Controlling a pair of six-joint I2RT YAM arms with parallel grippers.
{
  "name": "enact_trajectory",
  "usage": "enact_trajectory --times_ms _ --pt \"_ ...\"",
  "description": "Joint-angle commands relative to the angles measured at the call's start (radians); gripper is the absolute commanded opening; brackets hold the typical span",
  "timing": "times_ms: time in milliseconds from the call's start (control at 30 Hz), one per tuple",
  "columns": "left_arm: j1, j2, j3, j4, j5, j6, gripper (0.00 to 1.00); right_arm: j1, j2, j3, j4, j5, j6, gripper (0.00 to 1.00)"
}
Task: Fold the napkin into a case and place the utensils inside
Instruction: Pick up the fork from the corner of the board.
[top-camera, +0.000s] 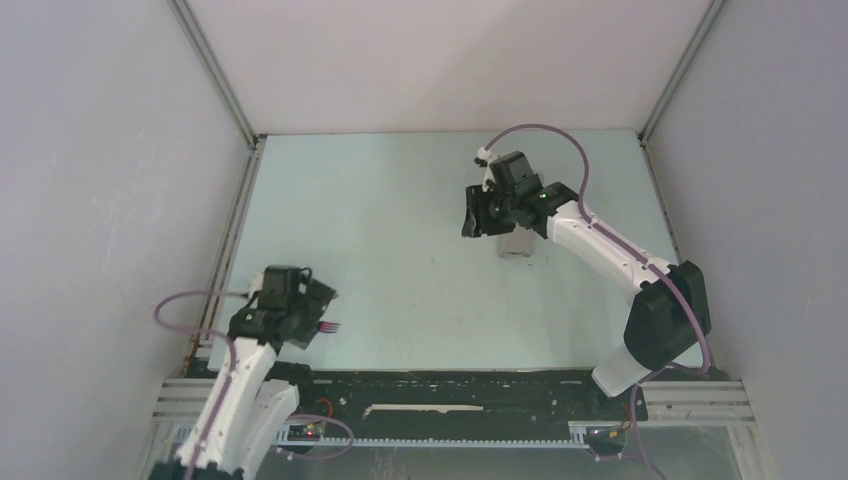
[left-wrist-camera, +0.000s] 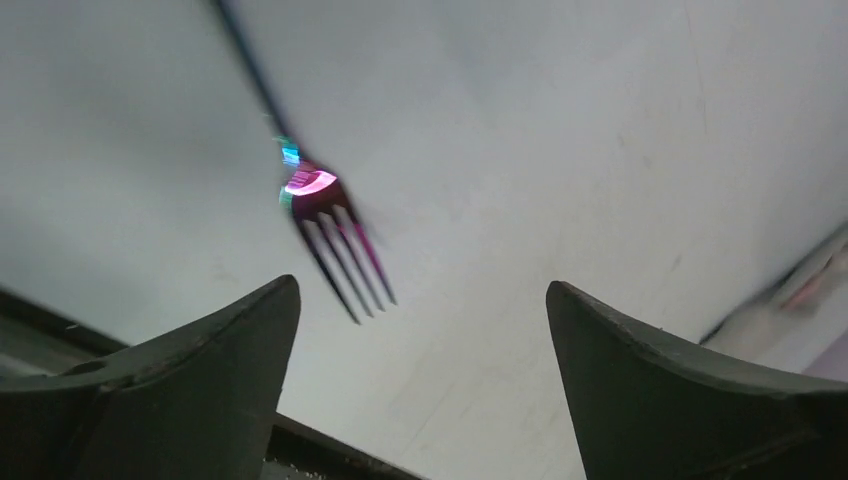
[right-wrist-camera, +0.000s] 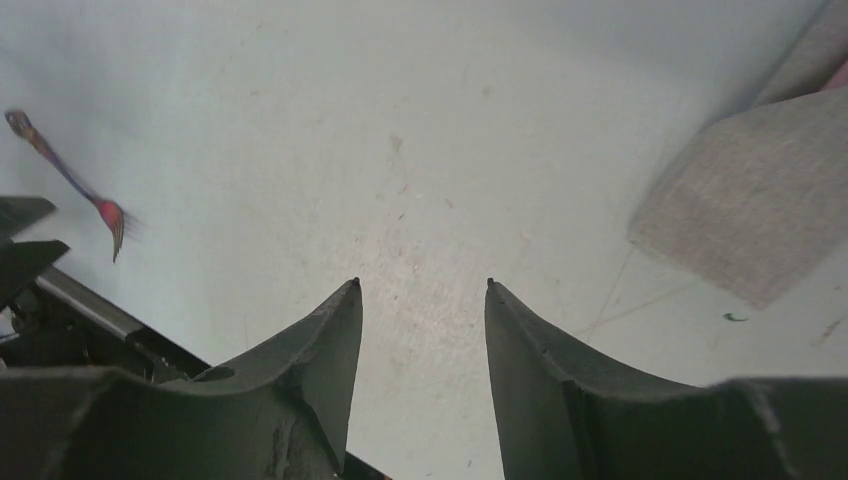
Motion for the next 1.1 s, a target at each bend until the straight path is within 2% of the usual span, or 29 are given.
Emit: enact_trajectory --times_ms 0,100,233,267,400,600,667,733,800,867,933,967,1067 --pt "0.232 -0.138 -0.044 -0.229 -0.114 -0.084 1.0 0.051 -0.014 -0.015 0.079 -0.003 0.005 0.55" --pt "0.373 -0.045 -0.069 -0.107 -0.053 -0.02 1.0 0.073 -0.012 -0.031 0.079 -0.004 -0.005 0.55" --pt "0.483 0.204 -0.015 -0.062 -0.028 0.069 0.99 0.09 -0.021 -0.067 0.086 -0.001 -0.008 0.55" --pt "0.504 0.254 -0.002 -0.049 -0.029 0.078 0.96 0.091 -0.023 -0.075 0.09 0.0 -0.006 0.55" --pt "0.566 0.374 -0.012 0.06 -0.016 0.077 0.77 0.093 -0.016 -0.085 0.098 0.002 -0.006 0.54" --pt "0.576 0.546 -0.012 0.157 0.02 0.055 0.73 0.096 -0.016 -0.085 0.095 0.009 -0.006 0.54" --pt "0.576 0.601 -0.014 0.173 0.045 0.055 0.61 0.102 -0.016 -0.086 0.093 0.014 -0.005 0.54" --pt "0.576 0.636 -0.013 0.172 0.05 0.056 0.4 0.109 -0.017 -0.085 0.087 0.026 -0.003 0.54" --pt "0.57 0.635 -0.013 0.173 0.03 0.062 0.27 0.116 -0.019 -0.085 0.076 0.043 0.0 0.54" --pt "0.559 0.623 -0.001 0.167 0.004 0.087 0.21 0.123 -0.019 -0.085 0.061 0.055 -0.001 0.54" --pt "0.525 0.603 0.047 0.151 -0.022 0.144 0.09 0.123 -0.019 -0.085 0.045 0.057 -0.003 0.55" --pt "0.483 0.589 0.086 0.139 -0.05 0.186 0.02 0.122 -0.022 -0.085 0.038 0.057 -0.005 0.56" --pt "0.276 0.542 0.247 0.099 -0.151 0.359 0.0 0.096 -0.043 -0.105 0.036 0.004 -0.007 0.59"
